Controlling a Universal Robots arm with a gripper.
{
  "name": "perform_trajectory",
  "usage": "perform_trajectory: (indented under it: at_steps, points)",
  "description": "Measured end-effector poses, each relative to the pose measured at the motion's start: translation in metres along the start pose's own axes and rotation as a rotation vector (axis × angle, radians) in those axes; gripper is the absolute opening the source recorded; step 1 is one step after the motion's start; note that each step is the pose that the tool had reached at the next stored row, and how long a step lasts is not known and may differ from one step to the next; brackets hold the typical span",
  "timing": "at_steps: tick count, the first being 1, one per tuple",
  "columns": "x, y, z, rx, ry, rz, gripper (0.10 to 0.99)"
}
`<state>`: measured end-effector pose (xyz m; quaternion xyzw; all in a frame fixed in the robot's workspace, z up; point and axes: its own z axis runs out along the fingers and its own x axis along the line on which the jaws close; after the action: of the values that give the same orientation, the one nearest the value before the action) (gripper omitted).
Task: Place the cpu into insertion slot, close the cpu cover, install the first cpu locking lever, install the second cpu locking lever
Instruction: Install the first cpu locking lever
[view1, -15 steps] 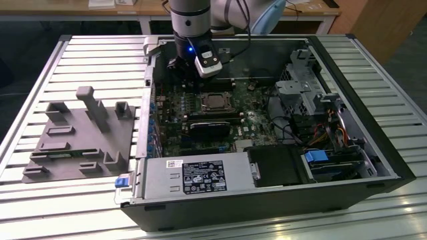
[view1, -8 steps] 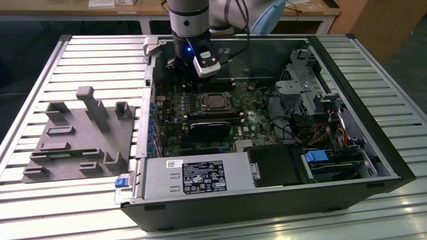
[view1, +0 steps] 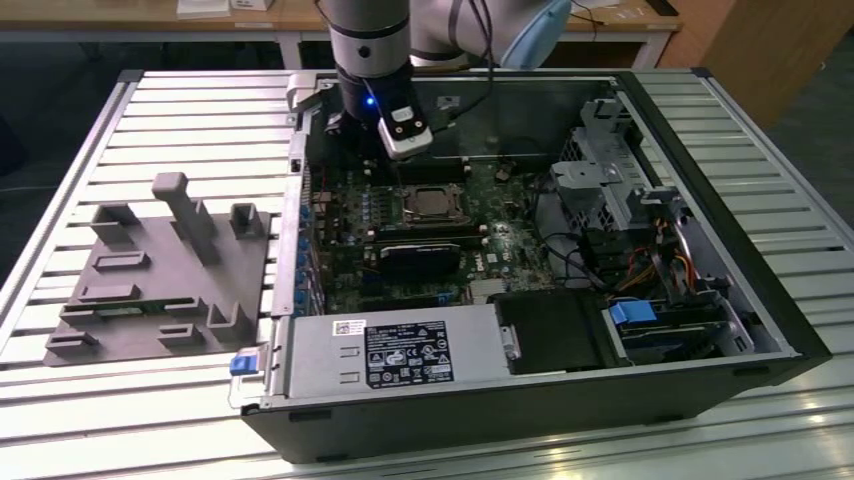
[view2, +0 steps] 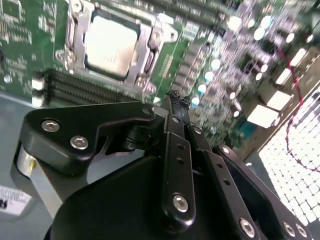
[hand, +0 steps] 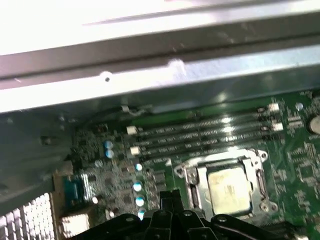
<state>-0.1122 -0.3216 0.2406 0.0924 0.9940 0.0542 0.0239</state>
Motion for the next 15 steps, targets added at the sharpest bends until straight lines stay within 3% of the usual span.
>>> perform_trajectory:
  at_steps: [7,9,15]
  points:
    - [0.0032,-0.0018,-0.0003,-0.111,0.0208,0.004,0.102]
    - [0.0032,-0.0019,-0.0003,-0.137,0.0259,0.003,0.102]
    - [0.001,-0.0015,-0.0002,-0.141,0.027,0.001,0.102]
